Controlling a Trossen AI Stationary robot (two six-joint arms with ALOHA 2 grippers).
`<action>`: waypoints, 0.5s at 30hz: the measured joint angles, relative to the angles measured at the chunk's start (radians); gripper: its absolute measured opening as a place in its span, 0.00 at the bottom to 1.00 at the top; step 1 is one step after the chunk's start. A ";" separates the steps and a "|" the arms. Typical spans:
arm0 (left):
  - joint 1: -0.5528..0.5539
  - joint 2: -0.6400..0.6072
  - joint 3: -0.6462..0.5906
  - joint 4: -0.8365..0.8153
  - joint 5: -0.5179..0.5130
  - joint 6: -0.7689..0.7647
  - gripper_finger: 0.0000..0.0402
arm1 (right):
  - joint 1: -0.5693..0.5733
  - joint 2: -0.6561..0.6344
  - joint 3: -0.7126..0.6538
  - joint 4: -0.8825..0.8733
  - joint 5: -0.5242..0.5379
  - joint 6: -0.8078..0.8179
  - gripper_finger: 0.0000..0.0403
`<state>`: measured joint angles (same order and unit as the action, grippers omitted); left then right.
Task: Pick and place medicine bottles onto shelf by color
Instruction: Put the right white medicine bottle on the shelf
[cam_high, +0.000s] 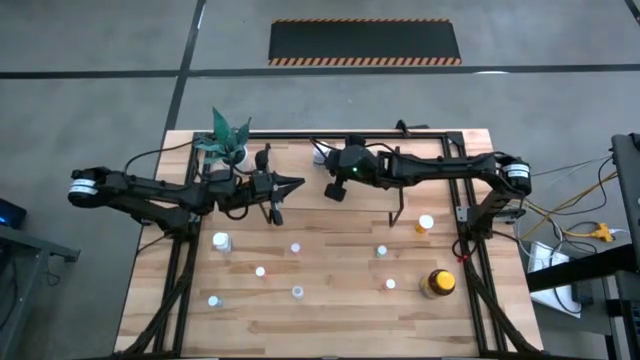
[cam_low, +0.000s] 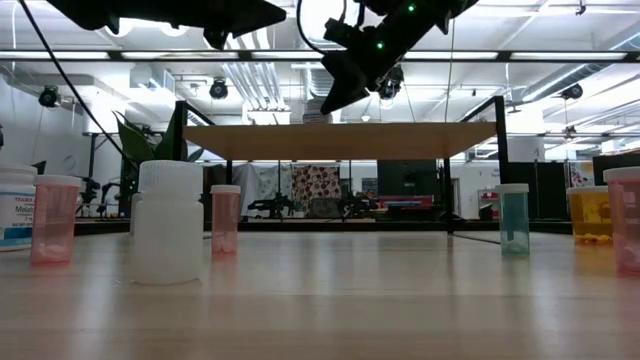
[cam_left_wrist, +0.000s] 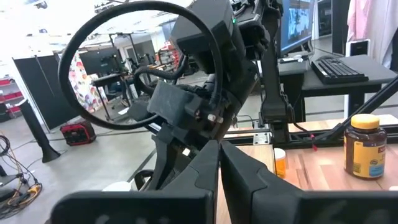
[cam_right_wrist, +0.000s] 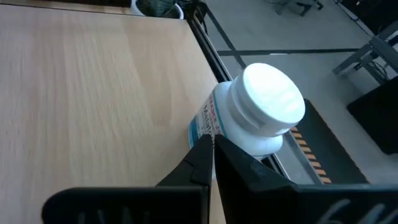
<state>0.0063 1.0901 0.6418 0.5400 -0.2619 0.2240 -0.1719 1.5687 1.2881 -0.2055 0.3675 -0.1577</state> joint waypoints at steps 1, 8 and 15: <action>0.000 0.000 0.000 -0.001 0.000 0.000 0.00 | 0.000 -0.001 0.000 -0.001 0.000 0.000 0.02; 0.000 0.000 -0.003 -0.001 0.000 0.000 0.00 | -0.008 -0.001 0.000 -0.003 0.000 -0.010 0.02; 0.000 0.000 -0.007 0.001 0.000 -0.001 0.00 | -0.019 -0.001 -0.001 -0.003 0.000 -0.011 0.02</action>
<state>0.0063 1.0901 0.6350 0.5407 -0.2619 0.2234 -0.1905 1.5673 1.2873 -0.2081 0.3679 -0.1684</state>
